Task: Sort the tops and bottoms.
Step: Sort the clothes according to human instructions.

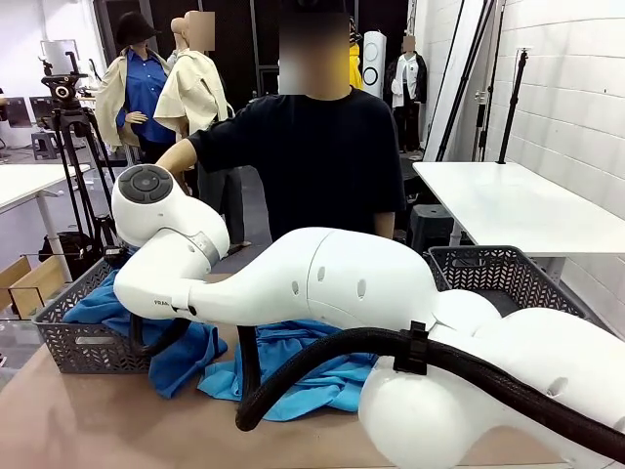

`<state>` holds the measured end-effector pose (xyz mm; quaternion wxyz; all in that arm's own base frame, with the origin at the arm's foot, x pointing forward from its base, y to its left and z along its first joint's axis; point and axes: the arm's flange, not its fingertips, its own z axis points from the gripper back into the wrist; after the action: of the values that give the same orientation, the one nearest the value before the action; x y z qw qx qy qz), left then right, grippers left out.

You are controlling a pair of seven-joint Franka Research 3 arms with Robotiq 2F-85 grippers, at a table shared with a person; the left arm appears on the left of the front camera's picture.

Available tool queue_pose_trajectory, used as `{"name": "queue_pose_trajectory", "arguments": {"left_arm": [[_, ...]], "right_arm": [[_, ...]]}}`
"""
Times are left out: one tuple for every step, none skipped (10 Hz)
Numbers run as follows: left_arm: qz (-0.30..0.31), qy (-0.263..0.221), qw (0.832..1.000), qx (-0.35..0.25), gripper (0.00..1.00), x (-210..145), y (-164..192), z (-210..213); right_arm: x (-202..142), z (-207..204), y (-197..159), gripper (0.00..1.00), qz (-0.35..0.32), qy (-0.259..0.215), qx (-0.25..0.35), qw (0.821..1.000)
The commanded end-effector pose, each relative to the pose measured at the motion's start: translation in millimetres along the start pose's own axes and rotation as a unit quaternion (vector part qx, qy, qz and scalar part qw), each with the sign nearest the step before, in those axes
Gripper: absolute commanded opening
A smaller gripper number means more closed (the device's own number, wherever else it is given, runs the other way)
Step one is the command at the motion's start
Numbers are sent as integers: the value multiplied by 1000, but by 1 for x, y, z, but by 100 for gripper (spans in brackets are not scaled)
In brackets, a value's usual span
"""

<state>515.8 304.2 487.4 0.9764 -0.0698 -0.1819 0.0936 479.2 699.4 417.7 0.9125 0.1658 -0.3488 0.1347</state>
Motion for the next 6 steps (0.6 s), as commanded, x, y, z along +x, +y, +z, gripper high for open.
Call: {"name": "queue_pose_trajectory", "arguments": {"left_arm": [[-2, 2, 1000, 6, 100, -1, 1, 1], [-2, 2, 1000, 6, 100, -1, 1, 1], [-2, 2, 1000, 6, 100, -1, 1, 1], [-2, 2, 1000, 6, 100, -1, 1, 1], [-2, 2, 1000, 6, 100, -1, 1, 1], [-2, 2, 1000, 6, 100, -1, 1, 1]], "right_arm": [[25, -14, 26, 100, 12, 1, 4, 1000], [30, -6, 25, 100, 14, -3, 7, 1000], [36, 6, 22, 100, 13, -9, 6, 1000], [43, 28, 13, 100, 10, -8, 9, 1000], [50, 59, -3, 100, 15, -5, 1, 1000], [57, 97, -28, 100, 16, -10, -31, 999]]}}
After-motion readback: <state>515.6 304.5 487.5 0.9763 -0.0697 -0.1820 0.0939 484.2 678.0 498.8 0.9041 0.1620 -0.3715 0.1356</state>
